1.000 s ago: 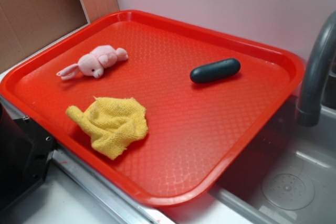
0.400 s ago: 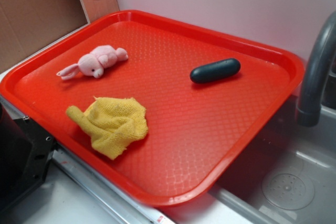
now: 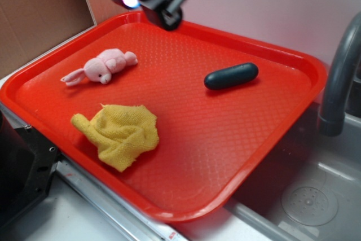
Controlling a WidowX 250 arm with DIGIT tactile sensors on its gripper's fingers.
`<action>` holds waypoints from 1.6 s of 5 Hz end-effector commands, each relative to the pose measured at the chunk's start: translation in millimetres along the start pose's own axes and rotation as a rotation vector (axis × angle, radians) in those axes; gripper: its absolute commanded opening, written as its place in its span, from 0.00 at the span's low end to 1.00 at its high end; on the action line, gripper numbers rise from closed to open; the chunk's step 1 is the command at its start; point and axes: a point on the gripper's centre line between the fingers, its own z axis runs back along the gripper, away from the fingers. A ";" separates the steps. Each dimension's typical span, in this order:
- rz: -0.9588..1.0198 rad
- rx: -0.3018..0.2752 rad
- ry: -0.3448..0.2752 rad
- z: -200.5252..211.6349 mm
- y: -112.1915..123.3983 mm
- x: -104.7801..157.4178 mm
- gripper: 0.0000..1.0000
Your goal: Grab the plastic pickle.
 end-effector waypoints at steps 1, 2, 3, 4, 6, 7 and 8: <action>-0.085 -0.017 0.009 -51.2 -9.6 46.9 1.00; -0.115 0.001 0.095 -101.9 -4.9 57.4 1.00; -0.110 0.025 0.132 -122.2 5.2 60.9 1.00; -0.127 0.036 0.139 -130.9 6.9 63.0 0.91; -0.116 0.016 0.136 -121.7 9.0 59.9 0.00; -0.045 0.030 0.178 -86.9 16.0 56.5 0.00; 0.039 0.042 0.212 -51.9 25.4 49.2 0.00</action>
